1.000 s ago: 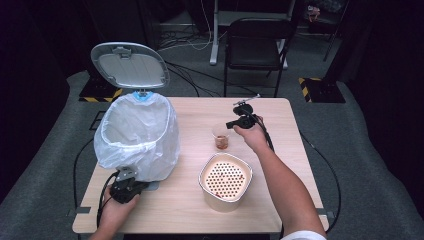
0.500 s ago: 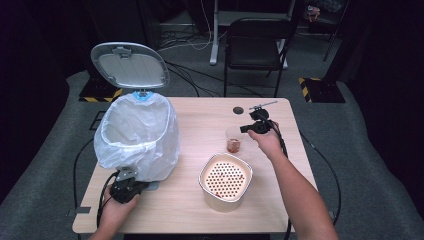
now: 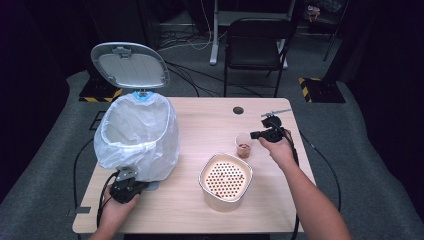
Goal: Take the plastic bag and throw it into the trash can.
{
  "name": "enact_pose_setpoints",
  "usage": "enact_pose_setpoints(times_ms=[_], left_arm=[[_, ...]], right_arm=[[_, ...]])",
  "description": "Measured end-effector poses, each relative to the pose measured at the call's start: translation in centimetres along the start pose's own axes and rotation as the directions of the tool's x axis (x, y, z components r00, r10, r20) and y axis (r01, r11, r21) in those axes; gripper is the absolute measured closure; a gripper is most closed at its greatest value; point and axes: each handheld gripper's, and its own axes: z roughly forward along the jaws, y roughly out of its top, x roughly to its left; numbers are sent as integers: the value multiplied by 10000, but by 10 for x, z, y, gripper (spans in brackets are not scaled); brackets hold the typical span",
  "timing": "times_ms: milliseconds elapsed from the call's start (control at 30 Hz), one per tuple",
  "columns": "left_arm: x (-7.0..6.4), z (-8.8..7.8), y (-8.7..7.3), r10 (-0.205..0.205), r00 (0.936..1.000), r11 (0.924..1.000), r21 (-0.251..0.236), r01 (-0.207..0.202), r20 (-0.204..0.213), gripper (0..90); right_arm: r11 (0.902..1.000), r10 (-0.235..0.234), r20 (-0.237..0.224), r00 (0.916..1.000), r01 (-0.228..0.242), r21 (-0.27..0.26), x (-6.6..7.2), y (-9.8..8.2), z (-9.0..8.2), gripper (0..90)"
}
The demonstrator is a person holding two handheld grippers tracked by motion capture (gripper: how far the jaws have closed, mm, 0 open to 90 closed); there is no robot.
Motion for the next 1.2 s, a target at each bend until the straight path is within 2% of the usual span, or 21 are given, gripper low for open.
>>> enact_pose_setpoints(times_ms=[167, 400, 433, 467, 633, 700, 767, 933, 967, 1100, 1200], left_arm=[[0, 0, 0, -3, 10000, 10000, 4, 3, 1, 900], [0, 0, 0, 0, 10000, 10000, -7, 0, 2, 900], [0, 0, 0, -5, 10000, 10000, 0, 5, -3, 900], [0, 0, 0, -9, 10000, 10000, 4, 9, -4, 900], [0, 0, 0, -2, 10000, 10000, 5, 2, -12, 900], [0, 0, 0, 28, 10000, 10000, 17, -28, -17, 900], [0, 0, 0, 0, 10000, 10000, -5, 0, -5, 900], [0, 0, 0, -5, 10000, 10000, 7, 5, -10, 900], [0, 0, 0, 1, 10000, 10000, 13, -1, -5, 900], [0, 0, 0, -6, 10000, 10000, 8, 6, 1, 900], [0, 0, 0, -10, 10000, 10000, 8, 10, -11, 900]], right_arm=[[9999, 102, 102, 9999, -102, 1, -4, -10, -8, 874], [9989, 470, 299, 9984, -472, 60, -11, -24, -20, 873], [9994, 359, 271, 9990, -359, 10, -13, -26, -21, 873], [9988, 497, 316, 9983, -497, -5, -13, -28, -23, 873], [9982, 575, 245, 9980, -570, -206, -15, -32, -24, 859], [9984, 505, 238, 9984, -499, -257, -15, -33, -23, 818], [9984, 526, 212, 9984, -521, -220, -13, -34, -24, 734], [9971, 566, 278, 9980, -550, -530, -14, -35, -27, 621], [9963, 717, 283, 9970, -702, -490, -13, -35, -29, 599], [9952, 611, 368, 9975, -581, -783, -13, -34, -34, 531], [9932, 338, 298, 9990, -303, -1123, -12, -34, -41, 450]])
